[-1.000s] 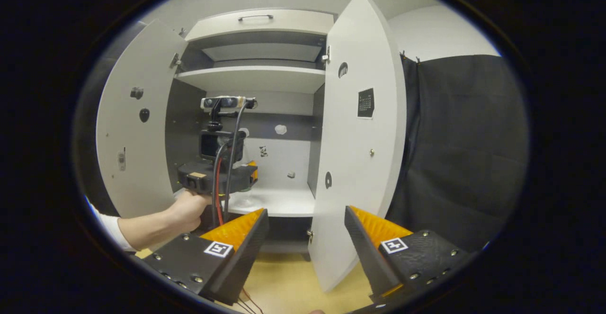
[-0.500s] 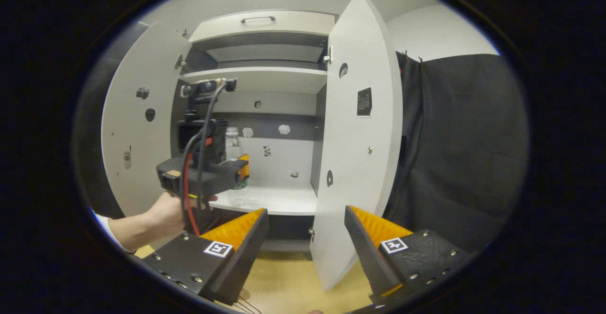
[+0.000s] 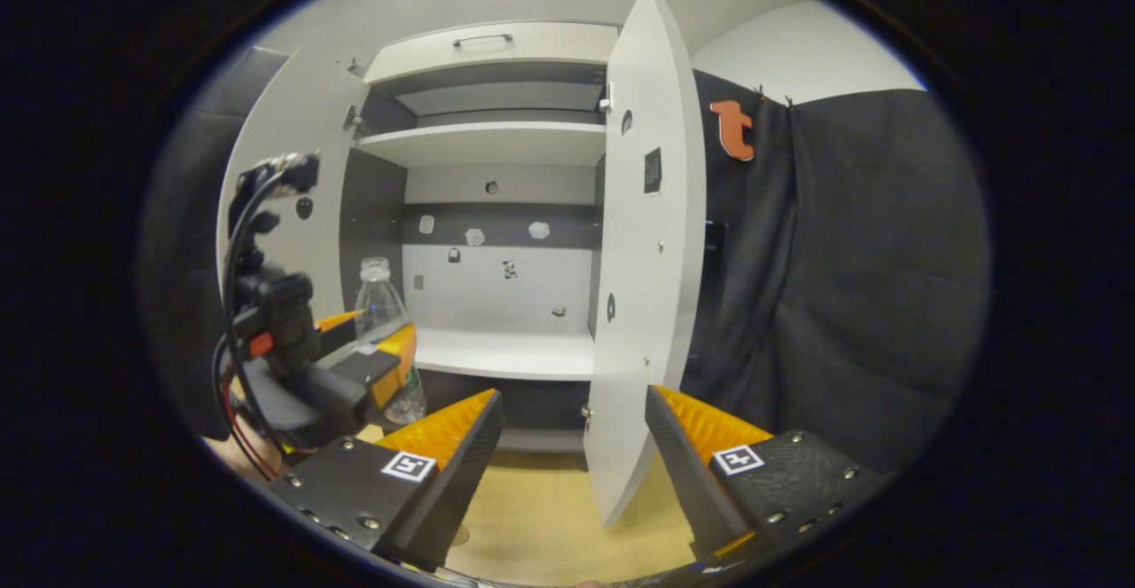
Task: Grasp the bottle in the cabinet with the left hand and place it on the coaster, then close the right door with the right hand and the left door with the left hand.
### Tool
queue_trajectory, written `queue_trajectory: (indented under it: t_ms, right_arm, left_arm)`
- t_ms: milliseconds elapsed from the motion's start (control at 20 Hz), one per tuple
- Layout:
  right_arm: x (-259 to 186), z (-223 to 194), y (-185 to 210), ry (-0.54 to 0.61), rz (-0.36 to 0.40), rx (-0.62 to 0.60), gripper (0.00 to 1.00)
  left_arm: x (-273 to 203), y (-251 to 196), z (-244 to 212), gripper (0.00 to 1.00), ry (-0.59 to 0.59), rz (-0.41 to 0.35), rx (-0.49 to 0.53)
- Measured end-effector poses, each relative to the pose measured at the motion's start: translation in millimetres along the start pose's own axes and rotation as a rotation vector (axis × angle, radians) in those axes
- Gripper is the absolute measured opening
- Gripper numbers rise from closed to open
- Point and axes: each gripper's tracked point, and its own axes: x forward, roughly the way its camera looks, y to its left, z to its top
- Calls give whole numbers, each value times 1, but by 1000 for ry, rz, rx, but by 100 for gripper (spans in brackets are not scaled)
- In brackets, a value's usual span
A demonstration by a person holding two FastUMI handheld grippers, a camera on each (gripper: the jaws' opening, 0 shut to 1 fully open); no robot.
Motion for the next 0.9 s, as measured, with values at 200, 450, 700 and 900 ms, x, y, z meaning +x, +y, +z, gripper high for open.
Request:
queue_trajectory:
  t_ms: [200,450,700,900]
  right_arm:
    - [-9,-19,-3,39,8,-17,94]
    - [-17,-49,-7,113,15,-24,98]
    - [-23,-72,-15,185,7,-14,98]
    - [-26,-85,-18,225,-3,-25,98]
  left_arm:
    - [-38,-13,-62,80,74,-9,-4]
    - [-73,-24,-146,80,140,5,-38]
    - [-86,-38,-206,80,194,-1,-43]
    - [-82,-40,-234,80,206,8,-37]
